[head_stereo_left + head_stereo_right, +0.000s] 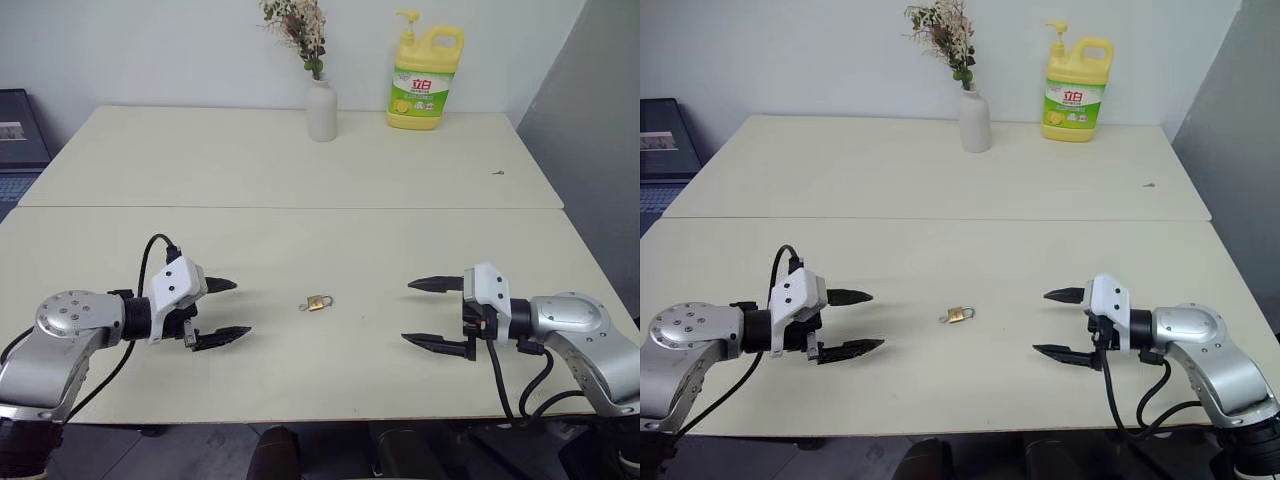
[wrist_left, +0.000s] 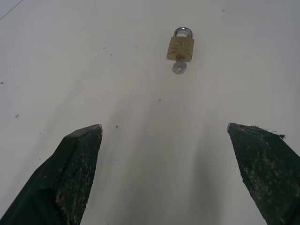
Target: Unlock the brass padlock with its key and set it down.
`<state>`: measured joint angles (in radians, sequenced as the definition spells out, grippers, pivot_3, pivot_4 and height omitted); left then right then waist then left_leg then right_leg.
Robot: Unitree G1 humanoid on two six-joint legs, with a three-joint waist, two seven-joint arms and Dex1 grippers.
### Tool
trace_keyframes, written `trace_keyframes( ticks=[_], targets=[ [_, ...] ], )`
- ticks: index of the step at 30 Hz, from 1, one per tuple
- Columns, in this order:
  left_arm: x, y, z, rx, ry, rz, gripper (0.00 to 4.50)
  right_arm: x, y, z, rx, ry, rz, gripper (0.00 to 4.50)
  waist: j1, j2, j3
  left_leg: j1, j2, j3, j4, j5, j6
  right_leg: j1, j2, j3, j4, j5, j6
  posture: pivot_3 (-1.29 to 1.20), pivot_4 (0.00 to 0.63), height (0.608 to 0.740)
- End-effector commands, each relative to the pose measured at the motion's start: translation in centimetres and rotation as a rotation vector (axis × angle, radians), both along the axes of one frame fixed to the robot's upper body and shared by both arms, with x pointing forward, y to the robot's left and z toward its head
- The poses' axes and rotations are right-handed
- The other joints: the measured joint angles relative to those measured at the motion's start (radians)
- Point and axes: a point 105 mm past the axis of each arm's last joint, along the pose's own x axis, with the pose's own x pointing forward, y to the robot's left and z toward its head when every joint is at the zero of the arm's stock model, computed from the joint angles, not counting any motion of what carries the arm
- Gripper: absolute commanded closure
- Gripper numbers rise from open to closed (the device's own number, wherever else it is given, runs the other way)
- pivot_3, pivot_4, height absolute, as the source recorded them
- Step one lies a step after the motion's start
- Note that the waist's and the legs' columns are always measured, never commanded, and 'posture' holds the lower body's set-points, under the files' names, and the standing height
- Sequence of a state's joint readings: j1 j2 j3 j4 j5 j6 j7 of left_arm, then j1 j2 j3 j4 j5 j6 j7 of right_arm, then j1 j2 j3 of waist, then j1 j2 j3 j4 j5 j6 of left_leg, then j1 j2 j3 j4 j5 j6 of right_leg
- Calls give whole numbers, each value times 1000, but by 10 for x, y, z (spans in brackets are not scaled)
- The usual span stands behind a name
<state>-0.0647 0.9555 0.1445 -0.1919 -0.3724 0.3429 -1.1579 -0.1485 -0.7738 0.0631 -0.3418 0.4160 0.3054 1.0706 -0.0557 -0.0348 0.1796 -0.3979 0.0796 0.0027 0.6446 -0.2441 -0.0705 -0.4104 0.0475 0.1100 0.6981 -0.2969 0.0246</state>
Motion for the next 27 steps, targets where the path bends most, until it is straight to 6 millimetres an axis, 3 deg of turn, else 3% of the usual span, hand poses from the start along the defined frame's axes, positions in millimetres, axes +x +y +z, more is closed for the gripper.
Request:
trace_keyframes(
  ticks=[1, 7, 18, 24, 27],
  targets=[
    [0, -2, 6, -4, -32, -21, 10, 0, 1, 5, 7, -40, 22, 0, -1, 0, 0, 0, 0, 0, 0, 0, 0, 0, 0, 0, 0, 0, 0, 0, 150, 740],
    [-1, -9, 8, -9, -65, -33, 10, 1, 1, 1, 6, -38, 21, 0, 0, 0, 0, 0, 0, 0, 0, 0, 0, 0, 0, 0, 0, 0, 0, 0, 150, 740],
    [-11, -2, 10, -15, -79, -82, 10, 4, 7, -3, 1, -39, 16, 0, 0, 0, 0, 0, 0, 0, 0, 0, 0, 0, 0, 0, 0, 0, 0, 0, 150, 740],
    [-20, -1, 7, -30, 9, -102, 10, 8, 10, 0, 0, -37, 14, 0, -1, 0, 0, 0, 0, -1, 0, 0, 0, 0, 0, -1, 1, 0, 0, 0, 150, 740],
    [-14, 1, 10, -19, -34, -89, 10, 10, 11, 1, -13, -38, 5, 0, 0, 0, 0, 0, 0, -1, 0, 0, 0, 0, 0, -1, 1, 0, 0, 0, 150, 740]
  ],
)
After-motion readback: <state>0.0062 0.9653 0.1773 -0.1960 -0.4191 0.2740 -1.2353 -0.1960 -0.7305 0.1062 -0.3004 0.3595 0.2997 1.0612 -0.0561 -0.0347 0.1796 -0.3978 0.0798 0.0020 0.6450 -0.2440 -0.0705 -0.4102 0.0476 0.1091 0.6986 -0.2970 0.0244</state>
